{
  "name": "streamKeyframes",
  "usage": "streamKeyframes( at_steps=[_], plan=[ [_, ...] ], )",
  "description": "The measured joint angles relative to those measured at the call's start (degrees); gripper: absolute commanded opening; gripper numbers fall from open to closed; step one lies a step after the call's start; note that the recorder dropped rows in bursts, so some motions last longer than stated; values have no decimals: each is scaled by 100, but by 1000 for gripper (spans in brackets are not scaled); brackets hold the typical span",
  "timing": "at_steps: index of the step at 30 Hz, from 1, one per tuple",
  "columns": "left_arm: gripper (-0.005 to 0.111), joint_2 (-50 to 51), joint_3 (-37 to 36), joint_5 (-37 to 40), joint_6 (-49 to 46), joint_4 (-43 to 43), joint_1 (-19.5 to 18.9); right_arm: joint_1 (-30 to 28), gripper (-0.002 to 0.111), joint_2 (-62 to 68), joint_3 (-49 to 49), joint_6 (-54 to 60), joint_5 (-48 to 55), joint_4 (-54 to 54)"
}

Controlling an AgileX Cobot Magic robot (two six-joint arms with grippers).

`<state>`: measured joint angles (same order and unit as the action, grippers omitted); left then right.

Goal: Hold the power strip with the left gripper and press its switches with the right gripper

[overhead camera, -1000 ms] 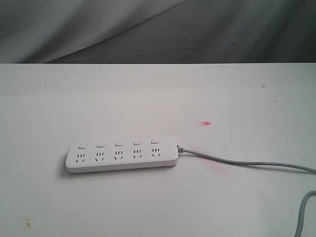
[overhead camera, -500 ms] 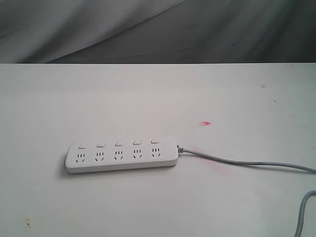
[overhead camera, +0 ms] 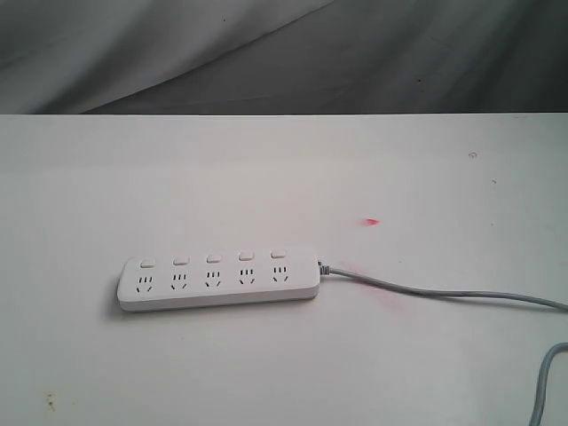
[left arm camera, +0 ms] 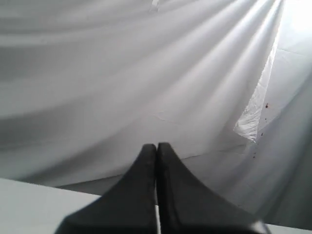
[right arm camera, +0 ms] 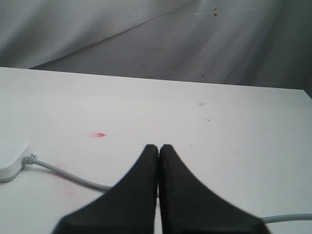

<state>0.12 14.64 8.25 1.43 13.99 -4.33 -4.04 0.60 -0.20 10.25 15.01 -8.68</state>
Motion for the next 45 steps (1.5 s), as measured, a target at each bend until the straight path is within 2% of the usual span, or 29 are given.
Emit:
streamKeyframes(
  at_steps=[3, 6, 8, 10, 15, 19, 29, 38, 45],
  plan=[
    [0, -12, 476, 737, -343, -168, 0, 0, 0, 0, 0, 0, 0, 0],
    [0, 96, 989, 1949, -604, -193, 0, 0, 0, 0, 0, 0, 0, 0],
    [0, 444, 1242, 2804, -863, -73, 0, 0, 0, 0, 0, 0, 0, 0],
    [0, 862, 1389, 3346, -1273, 233, 0, 0, 0, 0, 0, 0, 11, 0],
    [0, 2140, 1796, 3852, -2808, 1261, 0, 0, 0, 0, 0, 0, 11, 0],
    [0, 3523, 2413, 4197, -3798, 1381, 0, 0, 0, 0, 0, 0, 11, 0],
    [0, 6330, 4182, 4421, -6068, 1421, 0, 0, 0, 0, 0, 0, 11, 0],
    [0, 7619, 4247, 3951, -7618, 1342, 0, 0, 0, 0, 0, 0, 11, 0],
    [3, 8614, 4247, 3520, -8119, 1342, 0, 0, 0, 0, 0, 0, 11, 0]
  ],
)
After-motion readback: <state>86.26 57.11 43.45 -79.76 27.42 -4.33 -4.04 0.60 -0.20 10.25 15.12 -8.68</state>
